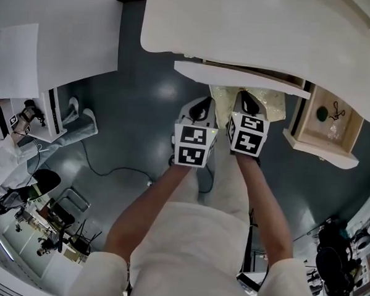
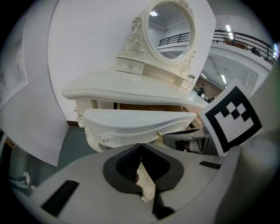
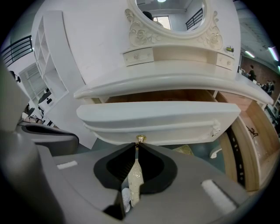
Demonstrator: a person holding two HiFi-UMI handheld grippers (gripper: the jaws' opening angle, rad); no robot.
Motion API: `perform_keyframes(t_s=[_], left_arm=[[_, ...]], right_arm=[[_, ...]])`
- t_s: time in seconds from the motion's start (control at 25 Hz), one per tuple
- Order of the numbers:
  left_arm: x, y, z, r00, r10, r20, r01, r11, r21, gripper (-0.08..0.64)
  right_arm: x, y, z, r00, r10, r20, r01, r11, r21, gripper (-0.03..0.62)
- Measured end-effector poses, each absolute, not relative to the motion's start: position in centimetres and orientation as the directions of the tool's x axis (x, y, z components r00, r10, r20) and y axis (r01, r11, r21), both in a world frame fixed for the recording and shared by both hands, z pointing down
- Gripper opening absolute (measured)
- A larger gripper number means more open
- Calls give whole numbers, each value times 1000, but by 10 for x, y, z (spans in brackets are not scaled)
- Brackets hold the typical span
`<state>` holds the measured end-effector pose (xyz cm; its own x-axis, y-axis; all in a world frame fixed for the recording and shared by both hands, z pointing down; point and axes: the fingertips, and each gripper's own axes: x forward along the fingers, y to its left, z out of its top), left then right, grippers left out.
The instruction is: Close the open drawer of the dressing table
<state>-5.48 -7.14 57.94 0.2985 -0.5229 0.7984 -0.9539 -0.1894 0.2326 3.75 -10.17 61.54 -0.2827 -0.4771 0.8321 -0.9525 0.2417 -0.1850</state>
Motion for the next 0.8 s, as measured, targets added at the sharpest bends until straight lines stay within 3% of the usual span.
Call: perform_keyframes(t_s=[0.8], left_arm=[[-55, -84, 582, 295, -530, 795, -955, -181, 234, 9]], right_arm=[[38, -133, 618, -280, -508, 815, -955, 229, -186, 11]])
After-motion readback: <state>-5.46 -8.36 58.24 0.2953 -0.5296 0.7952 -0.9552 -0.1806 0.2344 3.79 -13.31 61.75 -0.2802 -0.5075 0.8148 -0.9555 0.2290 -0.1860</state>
